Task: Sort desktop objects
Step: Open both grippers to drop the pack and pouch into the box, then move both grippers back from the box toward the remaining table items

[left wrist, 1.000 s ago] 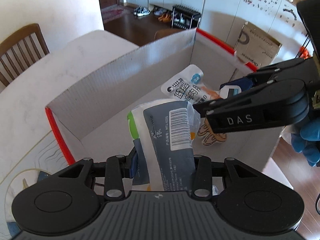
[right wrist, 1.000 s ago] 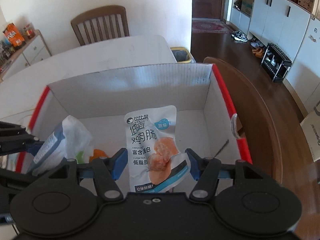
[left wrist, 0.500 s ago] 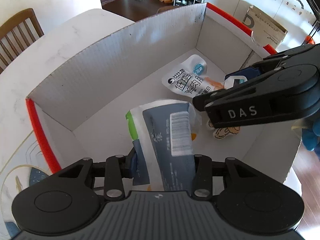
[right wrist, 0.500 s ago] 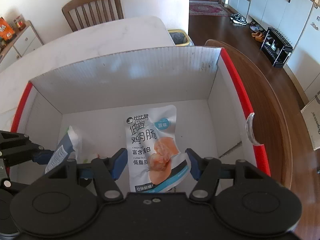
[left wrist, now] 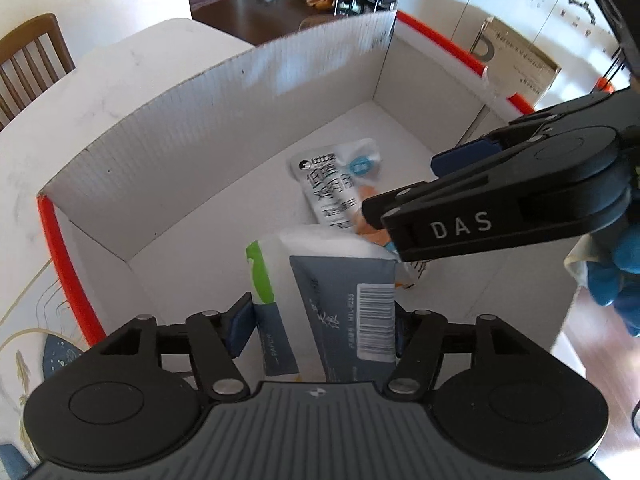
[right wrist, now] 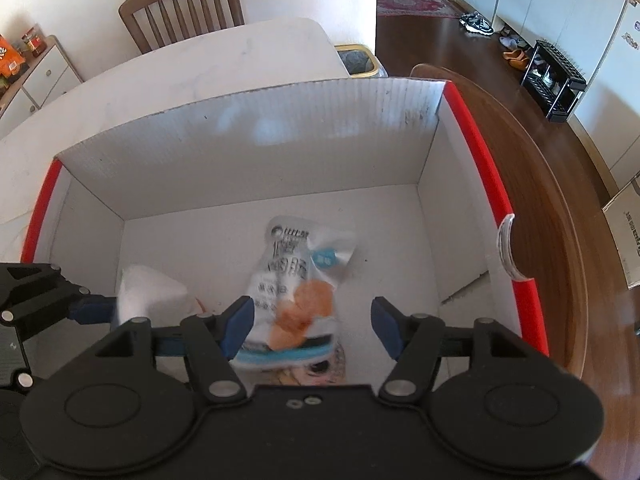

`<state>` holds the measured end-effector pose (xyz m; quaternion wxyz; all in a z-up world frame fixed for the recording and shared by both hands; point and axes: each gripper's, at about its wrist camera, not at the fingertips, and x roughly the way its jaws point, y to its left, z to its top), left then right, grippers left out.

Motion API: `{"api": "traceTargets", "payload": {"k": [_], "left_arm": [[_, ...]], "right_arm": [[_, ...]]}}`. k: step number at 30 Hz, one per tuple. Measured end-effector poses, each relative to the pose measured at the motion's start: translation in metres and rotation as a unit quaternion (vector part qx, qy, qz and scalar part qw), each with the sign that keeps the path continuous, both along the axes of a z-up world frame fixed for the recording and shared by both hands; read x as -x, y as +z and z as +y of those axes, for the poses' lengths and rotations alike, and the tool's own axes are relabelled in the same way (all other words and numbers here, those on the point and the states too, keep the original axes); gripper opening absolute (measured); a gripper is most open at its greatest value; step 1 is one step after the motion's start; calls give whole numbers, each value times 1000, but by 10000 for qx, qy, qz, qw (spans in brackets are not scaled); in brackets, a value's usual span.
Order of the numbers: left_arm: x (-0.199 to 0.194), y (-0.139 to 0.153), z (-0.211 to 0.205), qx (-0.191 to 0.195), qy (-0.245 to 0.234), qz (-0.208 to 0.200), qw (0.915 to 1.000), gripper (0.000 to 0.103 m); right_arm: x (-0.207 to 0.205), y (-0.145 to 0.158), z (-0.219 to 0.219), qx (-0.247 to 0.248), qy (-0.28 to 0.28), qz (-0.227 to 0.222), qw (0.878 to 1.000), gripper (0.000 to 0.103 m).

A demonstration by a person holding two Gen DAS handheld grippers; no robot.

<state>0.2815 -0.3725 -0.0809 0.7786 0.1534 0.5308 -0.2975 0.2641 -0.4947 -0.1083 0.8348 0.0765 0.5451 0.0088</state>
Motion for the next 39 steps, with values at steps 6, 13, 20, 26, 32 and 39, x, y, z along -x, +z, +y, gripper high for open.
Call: {"api": "traceTargets", "payload": {"k": [6,13,20,26,32,39], "left_arm": [[14,18,11,245,26,-208,9995,63],[19,40,20,565,118,-470,9972,63],[29,60,41,885,291,-699,9932,63],[40,76,54,1088,368,-879,9895,63],[56,88,72,1218,399,-1061,9861,63],[74,95,110,1319,568,-1084,9837,63]], "right_arm": [[9,18,1,-33,34,-225,9997,68],[28,44,5,159,203,-549,9982,75],[45,67,5,229,235,-815,9961,75],[61,86,9,197,264,-1002,9944,75],[79,100,19,79,281,-1187,9925,75],[97,112,47,-27,445,-1440,9886,75]]}}
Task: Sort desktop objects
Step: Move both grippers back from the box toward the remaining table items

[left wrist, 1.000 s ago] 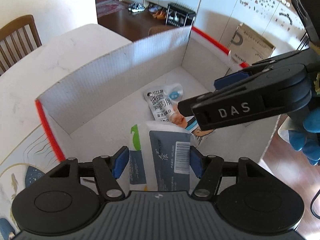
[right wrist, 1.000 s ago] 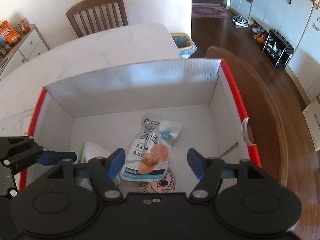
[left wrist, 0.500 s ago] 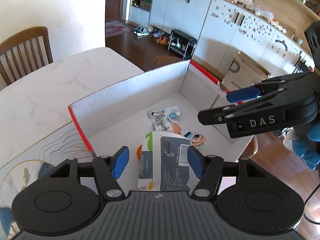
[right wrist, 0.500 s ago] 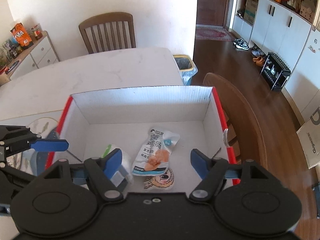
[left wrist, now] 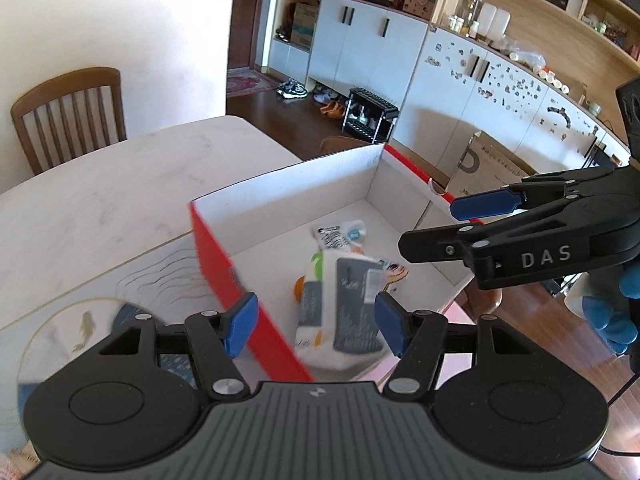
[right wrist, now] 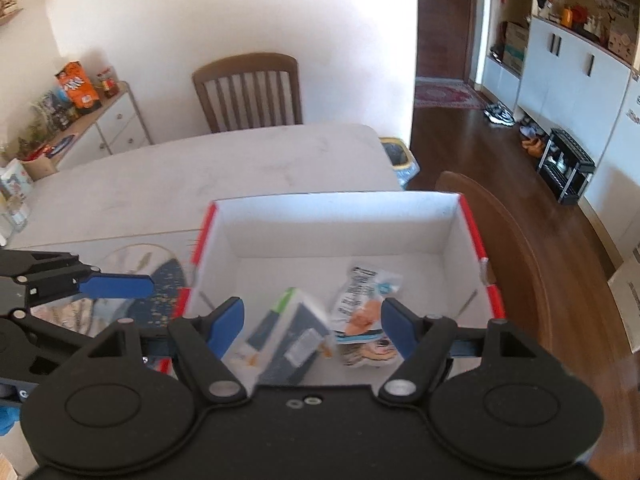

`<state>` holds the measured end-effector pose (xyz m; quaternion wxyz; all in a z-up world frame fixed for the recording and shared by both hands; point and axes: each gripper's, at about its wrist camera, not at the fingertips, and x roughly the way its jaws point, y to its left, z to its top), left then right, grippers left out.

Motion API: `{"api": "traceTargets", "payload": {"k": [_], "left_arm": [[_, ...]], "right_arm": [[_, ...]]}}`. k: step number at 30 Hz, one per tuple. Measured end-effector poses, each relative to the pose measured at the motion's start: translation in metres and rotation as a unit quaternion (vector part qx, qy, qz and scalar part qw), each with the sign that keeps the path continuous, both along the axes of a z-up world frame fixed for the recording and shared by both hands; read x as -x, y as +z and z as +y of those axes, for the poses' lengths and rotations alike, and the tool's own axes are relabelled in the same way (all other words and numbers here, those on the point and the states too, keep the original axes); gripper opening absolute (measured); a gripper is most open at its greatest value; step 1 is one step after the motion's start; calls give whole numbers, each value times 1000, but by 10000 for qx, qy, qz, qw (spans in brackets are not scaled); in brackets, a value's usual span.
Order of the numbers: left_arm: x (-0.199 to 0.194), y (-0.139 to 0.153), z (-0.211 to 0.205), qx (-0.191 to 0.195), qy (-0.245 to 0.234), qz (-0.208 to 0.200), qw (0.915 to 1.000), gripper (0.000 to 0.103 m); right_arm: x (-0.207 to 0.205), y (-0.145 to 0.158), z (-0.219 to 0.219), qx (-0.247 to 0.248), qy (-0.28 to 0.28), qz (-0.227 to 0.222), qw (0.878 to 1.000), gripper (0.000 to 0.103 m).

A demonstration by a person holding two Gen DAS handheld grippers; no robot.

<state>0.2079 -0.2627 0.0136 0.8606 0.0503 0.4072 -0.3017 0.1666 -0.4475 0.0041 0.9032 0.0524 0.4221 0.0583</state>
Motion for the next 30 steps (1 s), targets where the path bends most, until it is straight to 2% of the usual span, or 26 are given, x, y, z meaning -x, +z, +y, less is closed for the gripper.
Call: {"api": "traceTargets", "payload": {"k": [17,18,20,24,26,30], "left_arm": [[45,2,135,-43,450,-295,9985,63],[46,1,142,-62,485,-305,9983,65],[49,0,156,-56,531,-328,9980,75],[56,-5,184,-53,578,-296,9979,77],[58,-8,196,-57,589,-282,9978,84],[63,-15,216,-100,564,-274,9980,87]], "right_arm": [[29,9,106,-97,624,-387,9973,81],[29,9,114,-117,666,-380,9970,81],[29,7,126,-182,734,-359,9965,81],[28,4,154,-250,857,-321,9955,86],[28,2,166,-297,902,-308,9950,87],[26,-4,188,-333,1022,-246,9939,88]]}}
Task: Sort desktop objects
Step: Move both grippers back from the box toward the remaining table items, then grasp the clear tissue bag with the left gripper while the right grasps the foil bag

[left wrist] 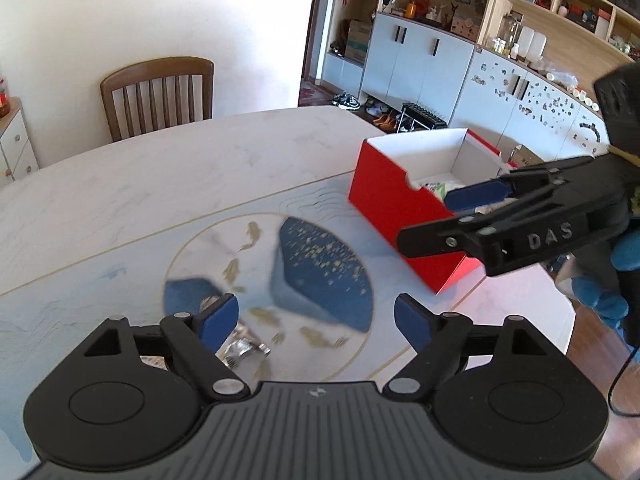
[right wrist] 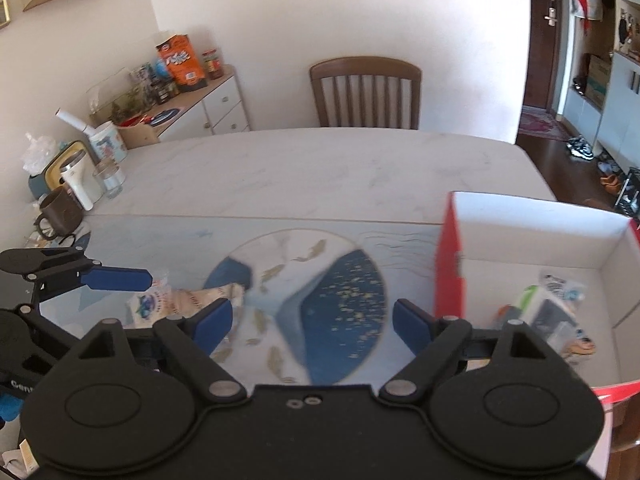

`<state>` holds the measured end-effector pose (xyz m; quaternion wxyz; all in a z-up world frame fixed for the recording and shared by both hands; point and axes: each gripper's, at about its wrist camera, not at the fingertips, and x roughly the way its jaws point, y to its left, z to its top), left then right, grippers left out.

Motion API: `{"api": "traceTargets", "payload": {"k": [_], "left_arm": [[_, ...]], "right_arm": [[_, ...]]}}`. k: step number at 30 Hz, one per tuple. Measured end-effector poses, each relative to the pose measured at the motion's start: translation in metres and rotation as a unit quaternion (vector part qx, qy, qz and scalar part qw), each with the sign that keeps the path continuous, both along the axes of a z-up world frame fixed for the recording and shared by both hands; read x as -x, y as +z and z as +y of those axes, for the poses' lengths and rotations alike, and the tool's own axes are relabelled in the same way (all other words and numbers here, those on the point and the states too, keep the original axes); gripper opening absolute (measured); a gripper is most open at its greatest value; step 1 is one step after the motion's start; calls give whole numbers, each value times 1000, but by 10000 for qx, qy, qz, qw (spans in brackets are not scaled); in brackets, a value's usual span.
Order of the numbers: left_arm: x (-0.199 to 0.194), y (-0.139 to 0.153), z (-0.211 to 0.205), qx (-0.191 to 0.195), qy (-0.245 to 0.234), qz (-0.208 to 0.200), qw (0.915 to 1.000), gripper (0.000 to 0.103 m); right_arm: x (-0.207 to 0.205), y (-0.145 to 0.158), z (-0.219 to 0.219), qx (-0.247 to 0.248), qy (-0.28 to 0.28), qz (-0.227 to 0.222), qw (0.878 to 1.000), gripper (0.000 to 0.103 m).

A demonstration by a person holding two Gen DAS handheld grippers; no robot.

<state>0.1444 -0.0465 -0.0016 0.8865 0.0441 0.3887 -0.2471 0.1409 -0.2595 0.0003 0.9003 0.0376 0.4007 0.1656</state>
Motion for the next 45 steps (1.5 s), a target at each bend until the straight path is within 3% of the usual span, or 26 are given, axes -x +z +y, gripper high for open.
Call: {"api": "traceTargets", "payload": {"k": [3,6,11,24,37,42,44,45], "left_arm": [[5,-6,11,-82,-3,-39,10000,91],[8,-13,23,-148,-13,-42,9999,103],[10,-30,40,-335,35,65,9994,103],[4,-70,82,-406,365,472,9974,103],[-1,-82,88,-657,425,481,9958,102],[2,-83,85,-771,394,447,9952,89],[3,-84,83,-822,360,449,9950,72],[4,-84,82,-847,338,440,9949,68]], "right_arm": [[-5,-6,17,-3,70,72,9999,89],[-10,-12,31,-27,124,129,9998,91],[-19,-22,54,-79,224,221,9995,93],[-47,-57,112,27,450,526,9976,98],[-66,-94,147,322,664,893,9933,98],[-71,-100,153,391,703,943,9923,97],[-72,-103,156,417,731,954,9919,97],[-72,-104,157,431,738,960,9917,97]]}}
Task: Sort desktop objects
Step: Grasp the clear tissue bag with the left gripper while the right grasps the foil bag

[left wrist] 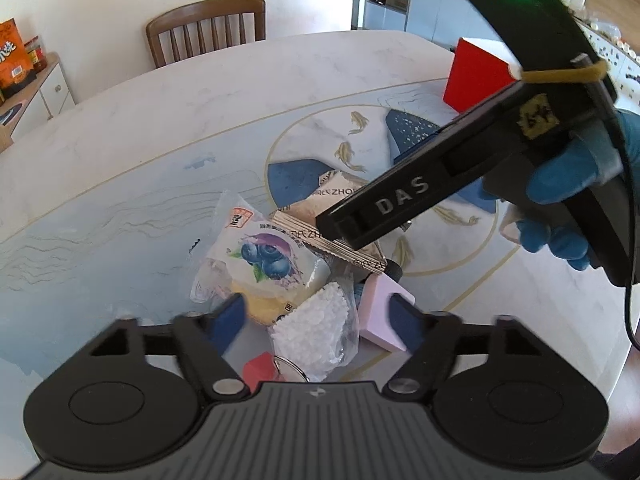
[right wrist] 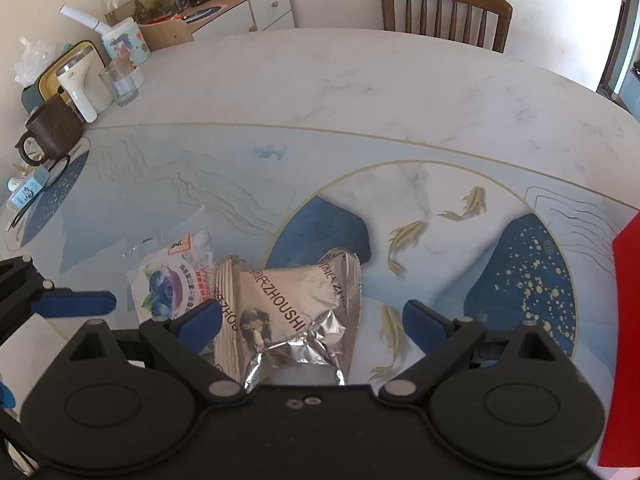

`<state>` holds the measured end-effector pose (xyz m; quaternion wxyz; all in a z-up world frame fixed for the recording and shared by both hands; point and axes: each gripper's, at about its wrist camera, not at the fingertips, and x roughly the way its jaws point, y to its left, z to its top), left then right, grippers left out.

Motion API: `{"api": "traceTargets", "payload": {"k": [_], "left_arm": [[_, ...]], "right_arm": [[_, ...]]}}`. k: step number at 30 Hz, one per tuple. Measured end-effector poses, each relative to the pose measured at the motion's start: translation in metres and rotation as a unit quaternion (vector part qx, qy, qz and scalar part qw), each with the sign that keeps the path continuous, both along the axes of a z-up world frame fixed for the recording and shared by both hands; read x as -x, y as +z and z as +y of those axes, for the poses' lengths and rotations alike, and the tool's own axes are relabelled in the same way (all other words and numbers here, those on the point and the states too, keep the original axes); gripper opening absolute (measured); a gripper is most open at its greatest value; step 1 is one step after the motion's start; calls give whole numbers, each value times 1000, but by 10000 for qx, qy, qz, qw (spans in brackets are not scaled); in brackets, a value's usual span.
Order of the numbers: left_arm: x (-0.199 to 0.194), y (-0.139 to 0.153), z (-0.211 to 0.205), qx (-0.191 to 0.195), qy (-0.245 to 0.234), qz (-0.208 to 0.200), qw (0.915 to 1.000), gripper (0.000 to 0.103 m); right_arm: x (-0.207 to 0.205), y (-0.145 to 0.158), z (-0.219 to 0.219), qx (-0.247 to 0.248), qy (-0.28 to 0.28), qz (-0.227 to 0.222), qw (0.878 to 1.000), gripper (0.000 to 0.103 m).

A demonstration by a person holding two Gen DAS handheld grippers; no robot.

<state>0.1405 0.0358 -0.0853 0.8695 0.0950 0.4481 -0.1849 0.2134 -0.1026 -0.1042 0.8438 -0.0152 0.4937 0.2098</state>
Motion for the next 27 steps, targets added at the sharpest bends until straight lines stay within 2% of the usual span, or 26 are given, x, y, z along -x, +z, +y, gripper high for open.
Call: {"api": "traceTargets", "payload": {"k": [7,14,17,21,27], "left_arm": [[5,-4,-10,-262,-193,-87,9994,47],[8,-4,-12,-249,-192,-144,9994,28],[9,-3,-11,-169,-204,-153,9995,15],[7,-2,-10,-129,-203,-137,9996,10],[6,6,-11,21,-145,-189,9997,6]], "right_arm": [[-4,-9,4,54,23,68,10000,95],[-4,-12,6,-17,27,55,10000,79],[-4,-11,5,-128,65,83,9999,66],[-1,-9,4,-164,102,24,9998,58],[2,-6,-11,-226,-69,6,9997,54]]}}
